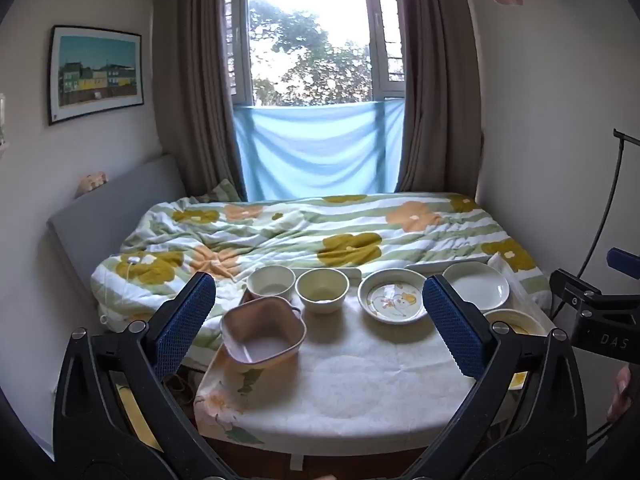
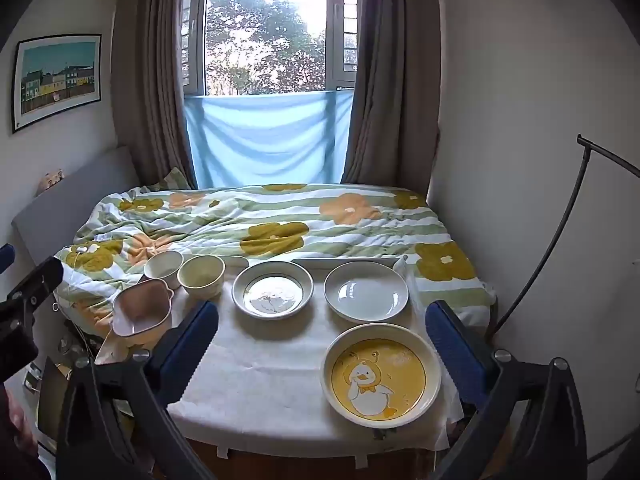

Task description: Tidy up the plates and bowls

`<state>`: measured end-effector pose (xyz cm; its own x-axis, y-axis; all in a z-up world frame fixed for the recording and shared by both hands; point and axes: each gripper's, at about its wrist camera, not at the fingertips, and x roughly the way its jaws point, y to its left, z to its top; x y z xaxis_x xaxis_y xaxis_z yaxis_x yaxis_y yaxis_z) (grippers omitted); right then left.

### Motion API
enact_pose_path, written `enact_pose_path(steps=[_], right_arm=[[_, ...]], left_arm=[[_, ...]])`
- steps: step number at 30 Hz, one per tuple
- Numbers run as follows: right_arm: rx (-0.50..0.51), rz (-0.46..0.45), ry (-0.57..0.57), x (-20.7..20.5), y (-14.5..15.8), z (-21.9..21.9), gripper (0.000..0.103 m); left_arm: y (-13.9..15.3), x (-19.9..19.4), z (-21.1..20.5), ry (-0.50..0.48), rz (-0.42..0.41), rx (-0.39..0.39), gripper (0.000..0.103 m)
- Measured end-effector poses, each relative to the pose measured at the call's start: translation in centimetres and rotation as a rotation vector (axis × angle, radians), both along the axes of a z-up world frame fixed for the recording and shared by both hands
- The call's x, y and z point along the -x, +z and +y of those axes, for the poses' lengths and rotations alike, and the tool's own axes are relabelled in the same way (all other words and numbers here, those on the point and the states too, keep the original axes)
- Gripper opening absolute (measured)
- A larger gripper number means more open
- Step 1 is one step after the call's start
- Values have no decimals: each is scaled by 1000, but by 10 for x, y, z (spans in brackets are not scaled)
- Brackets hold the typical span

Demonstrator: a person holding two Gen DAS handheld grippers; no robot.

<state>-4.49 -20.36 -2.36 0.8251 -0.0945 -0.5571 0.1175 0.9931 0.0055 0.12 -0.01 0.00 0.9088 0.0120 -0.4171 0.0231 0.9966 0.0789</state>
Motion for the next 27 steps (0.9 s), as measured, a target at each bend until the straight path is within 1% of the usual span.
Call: enact_pose_path(steps=[3,4,5,8,10,11,13,18,20,27], right_arm=[[4,-3,9,0,1,1,103],[6,-5,13,0,1,1,103],[3,4,-3,-1,1,1,103],[3,1,-1,-3,1,0,103],[6,0,-1,-5,7,3,103],[6,-12,-4,-2,4,1,103],[7,-12,-4,-2,4,2,103],[0,-8,-1,-6,5,2,103],[7,-10,-6,0,2,4,103],[6,-6,-6,0,5,5,103]], left_arm=[[0,-6,1,1,7,13,103],[0,-4,8,4,-18,47,103],[-1,-1,9,2,-39,51,103],[-1,1,14,1,-39,54,103],[-5,-2,16,3,-35,47,103],[-5,-1,18,2,-34,44,103],[-2,-2,7,1,-30,25,103],[0,-3,2,1,-25,1,103],[1,-3,2,5,-24,-3,103],[-2,-6,1,2,-15,-4,103]])
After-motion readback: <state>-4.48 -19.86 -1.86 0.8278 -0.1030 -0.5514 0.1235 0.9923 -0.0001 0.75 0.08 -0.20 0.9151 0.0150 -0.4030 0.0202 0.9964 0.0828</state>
